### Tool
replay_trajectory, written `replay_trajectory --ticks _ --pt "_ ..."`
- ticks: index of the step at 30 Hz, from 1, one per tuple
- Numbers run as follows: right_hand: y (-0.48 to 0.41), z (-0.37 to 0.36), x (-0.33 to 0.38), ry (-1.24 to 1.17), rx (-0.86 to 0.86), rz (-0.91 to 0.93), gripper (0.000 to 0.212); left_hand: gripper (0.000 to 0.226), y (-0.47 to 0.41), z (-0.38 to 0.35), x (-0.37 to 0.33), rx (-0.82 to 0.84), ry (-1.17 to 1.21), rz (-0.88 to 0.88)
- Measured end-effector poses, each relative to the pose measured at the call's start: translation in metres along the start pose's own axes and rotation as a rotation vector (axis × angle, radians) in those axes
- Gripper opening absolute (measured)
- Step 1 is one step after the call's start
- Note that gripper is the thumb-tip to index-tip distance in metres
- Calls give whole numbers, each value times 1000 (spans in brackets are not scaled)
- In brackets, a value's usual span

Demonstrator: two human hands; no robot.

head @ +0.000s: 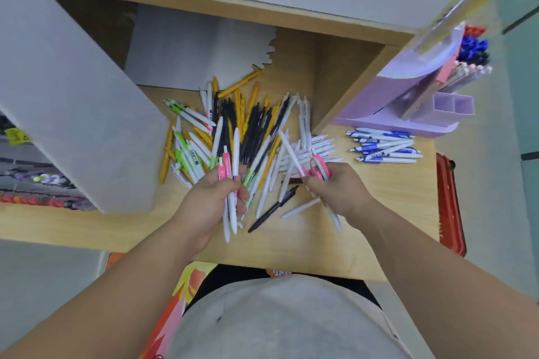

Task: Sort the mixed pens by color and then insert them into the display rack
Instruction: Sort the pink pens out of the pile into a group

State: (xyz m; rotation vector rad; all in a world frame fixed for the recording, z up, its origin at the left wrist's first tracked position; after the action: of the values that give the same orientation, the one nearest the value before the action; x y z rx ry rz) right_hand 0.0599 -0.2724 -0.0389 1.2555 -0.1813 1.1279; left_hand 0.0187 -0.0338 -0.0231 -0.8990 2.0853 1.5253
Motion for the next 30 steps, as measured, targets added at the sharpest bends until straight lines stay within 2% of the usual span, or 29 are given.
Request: replay_trajectory --ticks 6,9,11,17,21,26,30 --pt "29 95 -95 129 -52 -40 33 27 -16 -83 22 6 -308 39" --pt "34 130 -130 170 -9 -33 40 27 -28 -122 43 21 -375 82" --pt "33 146 -145 220 46 -31 37 25 -36 -147 57 9 -390 113" --pt "20 164 -161 254 116 -42 31 22 -50 -198 86 -34 -401 187" --pt "12 159 -161 417 215 -22 33 12 -53 -205 102 -90 -479 248" --pt "5 163 -158 369 108 14 25 16 -56 -204 115 -155 -572 290" --pt "1 161 -160 322 44 10 26 16 -60 -209 115 -241 -611 261"
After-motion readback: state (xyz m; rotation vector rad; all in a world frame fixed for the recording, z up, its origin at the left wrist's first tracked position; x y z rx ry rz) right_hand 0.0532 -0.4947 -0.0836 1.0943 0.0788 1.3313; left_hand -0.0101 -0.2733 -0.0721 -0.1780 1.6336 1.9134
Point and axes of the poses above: each hand's wrist, its own y-axis away from the middle knuckle, its own z-axis out of the back of the hand, x = y × z, the point moved 3 cm from there along -y, towards the middle knuckle, and after that the axes turned 9 degrees about x, right-handed, at the moved point
